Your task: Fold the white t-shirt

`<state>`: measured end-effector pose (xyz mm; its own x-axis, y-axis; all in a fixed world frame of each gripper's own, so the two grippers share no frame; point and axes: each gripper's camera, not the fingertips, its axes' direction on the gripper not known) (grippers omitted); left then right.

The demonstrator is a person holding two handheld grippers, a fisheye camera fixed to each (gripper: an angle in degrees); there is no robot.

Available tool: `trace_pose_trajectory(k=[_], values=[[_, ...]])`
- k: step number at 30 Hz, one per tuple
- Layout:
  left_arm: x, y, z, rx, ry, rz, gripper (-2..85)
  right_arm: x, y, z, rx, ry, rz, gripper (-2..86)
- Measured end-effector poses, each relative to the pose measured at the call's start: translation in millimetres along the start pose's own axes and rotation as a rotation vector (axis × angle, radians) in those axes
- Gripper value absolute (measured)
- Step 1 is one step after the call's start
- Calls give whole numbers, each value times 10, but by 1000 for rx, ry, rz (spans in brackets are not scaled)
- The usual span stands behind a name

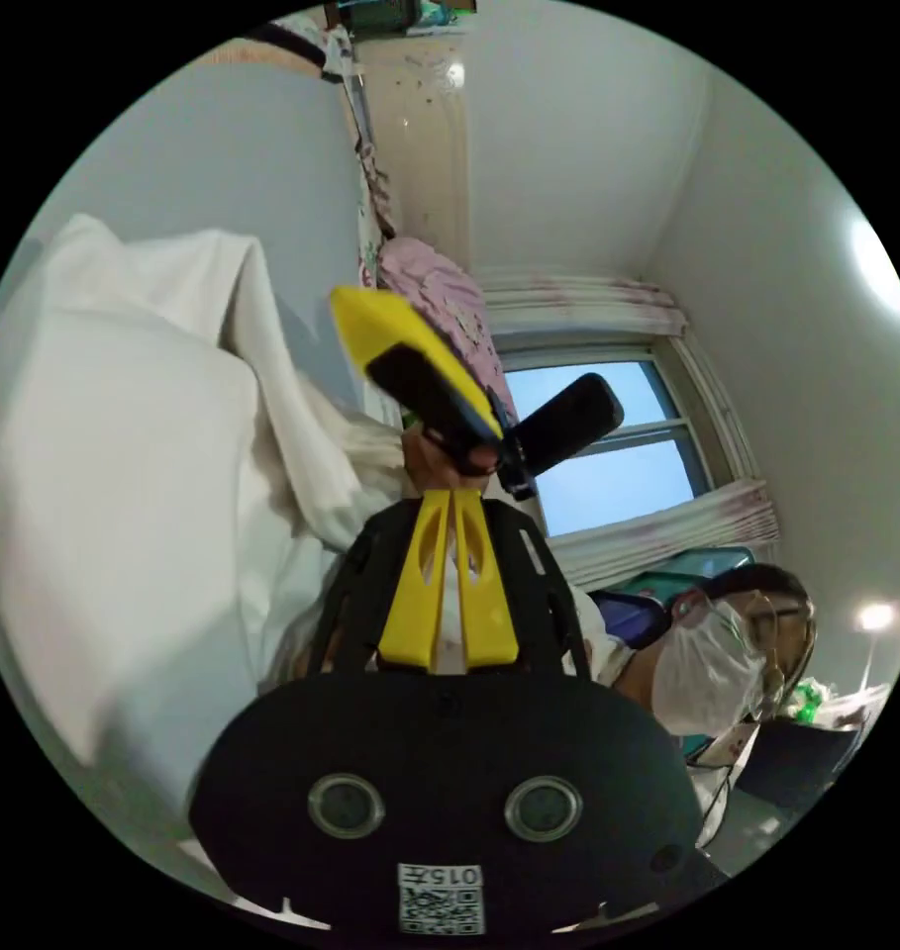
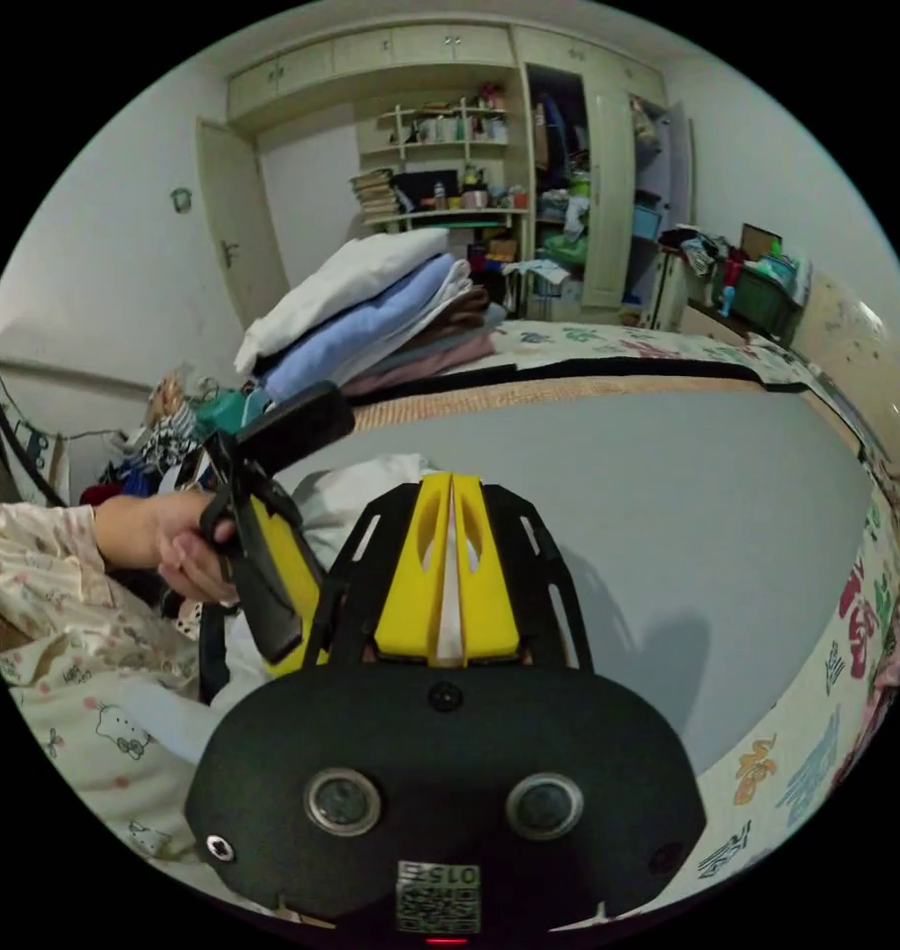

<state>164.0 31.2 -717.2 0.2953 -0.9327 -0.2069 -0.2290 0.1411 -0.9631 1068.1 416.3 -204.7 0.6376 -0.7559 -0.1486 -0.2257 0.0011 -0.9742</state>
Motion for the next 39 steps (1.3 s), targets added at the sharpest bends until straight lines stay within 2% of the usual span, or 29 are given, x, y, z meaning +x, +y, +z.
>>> trace_pose_trajectory(k=[2,5,8,12,16,20,39], values=[[-184,9,62,-19,24,-39,-9,13,-146,-233,25,-43,11,-6],[-501,145,-57,15,196,-167,-9,-182,-329,-314,29,-126,-35,-6],[-652,298,-147,33,257,-213,-9,-491,-533,-175,-78,-19,-76,-7],[-703,491,-213,30,259,-216,-9,-795,-735,-221,-121,86,-94,-10],[-702,669,-287,39,265,-183,-9,-1013,-908,-417,-121,93,-101,-10],[-873,805,-317,-20,345,-361,-9,-1140,-1073,-591,-131,74,-81,-11],[-799,1770,-635,11,355,-361,-9,-1740,-1620,-798,-261,59,-44,-10]])
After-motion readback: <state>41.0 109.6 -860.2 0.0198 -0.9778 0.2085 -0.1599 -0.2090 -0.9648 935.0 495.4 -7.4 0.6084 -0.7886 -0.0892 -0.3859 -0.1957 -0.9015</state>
